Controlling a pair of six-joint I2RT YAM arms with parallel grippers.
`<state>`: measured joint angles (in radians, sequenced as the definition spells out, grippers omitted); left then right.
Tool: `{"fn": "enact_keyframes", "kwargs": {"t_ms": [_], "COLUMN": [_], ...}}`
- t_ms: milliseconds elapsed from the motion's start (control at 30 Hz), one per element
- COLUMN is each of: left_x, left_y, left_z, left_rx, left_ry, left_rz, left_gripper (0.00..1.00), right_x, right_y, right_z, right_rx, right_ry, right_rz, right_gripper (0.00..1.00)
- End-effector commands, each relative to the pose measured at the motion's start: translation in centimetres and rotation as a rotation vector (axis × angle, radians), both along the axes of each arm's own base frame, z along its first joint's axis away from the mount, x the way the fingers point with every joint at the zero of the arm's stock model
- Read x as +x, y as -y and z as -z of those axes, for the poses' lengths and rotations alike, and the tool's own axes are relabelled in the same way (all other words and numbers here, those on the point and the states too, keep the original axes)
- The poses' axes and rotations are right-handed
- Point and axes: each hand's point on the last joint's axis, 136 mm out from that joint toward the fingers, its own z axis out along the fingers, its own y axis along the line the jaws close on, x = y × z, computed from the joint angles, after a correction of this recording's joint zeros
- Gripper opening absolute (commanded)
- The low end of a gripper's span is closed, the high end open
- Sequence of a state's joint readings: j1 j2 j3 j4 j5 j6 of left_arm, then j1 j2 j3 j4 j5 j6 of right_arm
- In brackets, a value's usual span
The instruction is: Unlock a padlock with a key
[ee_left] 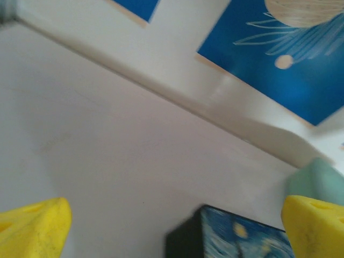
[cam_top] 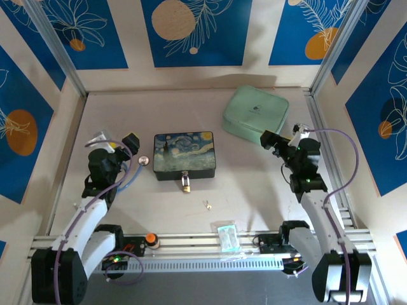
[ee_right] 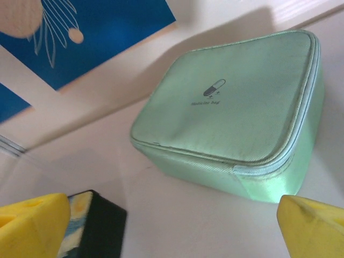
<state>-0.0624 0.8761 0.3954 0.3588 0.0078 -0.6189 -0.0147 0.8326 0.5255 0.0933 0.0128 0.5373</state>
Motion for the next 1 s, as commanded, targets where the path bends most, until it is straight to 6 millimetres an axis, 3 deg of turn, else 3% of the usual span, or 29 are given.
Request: {"fn": "enact_keyframes", "kwargs": {"t_ms": [0, 100, 267, 433, 633, 800, 967], "left_x": [-1.3, -2.7, -6.0, -8.5, -10.6, -11.6, -12.0], "left_y": [3.6, 5.5, 7.4, 10.4, 13.5, 15.2, 16.6], "left_z": [1.1, 2.1, 4.8, 4.9, 5.5, 6.3, 6.7], "left_rx": [-0.249, -0.302, -0.138, -0.074, -0.106, -0.117, -0.068], "left_ry": [-0.081, -0.186, -0.418, -0.431, -0.458, -0.446, -0.469], "left_rz": [0.156, 0.249, 0.265, 0.331, 0.401, 0.416, 0.432], "left_gripper": [0.99, 0.99, 0.99, 0.99, 0.99, 0.99, 0.99], "right_x": [-2.5, -4.0, -6.5, -8.9, -11.7, -13.8, -15.9], "right_y": [-2.1, -4.3, -8.3, -10.9, -14.3, -16.7, -20.6], "right_z": [1.9, 2.3, 4.4, 7.1, 10.7, 13.4, 15.4], "right_rx": [0.162, 0.201, 0.121, -0.091, -0.213, -0.334, -0.400], "right_ry": [-0.148, -0.205, -0.315, -0.409, -0.528, -0.576, -0.597], "right_rz": [-0.084, -0.193, -0.329, -0.365, -0.471, -0.501, -0.586], "right_gripper": [0.99, 0.99, 0.99, 0.99, 0.93, 0.91, 0.81]}}
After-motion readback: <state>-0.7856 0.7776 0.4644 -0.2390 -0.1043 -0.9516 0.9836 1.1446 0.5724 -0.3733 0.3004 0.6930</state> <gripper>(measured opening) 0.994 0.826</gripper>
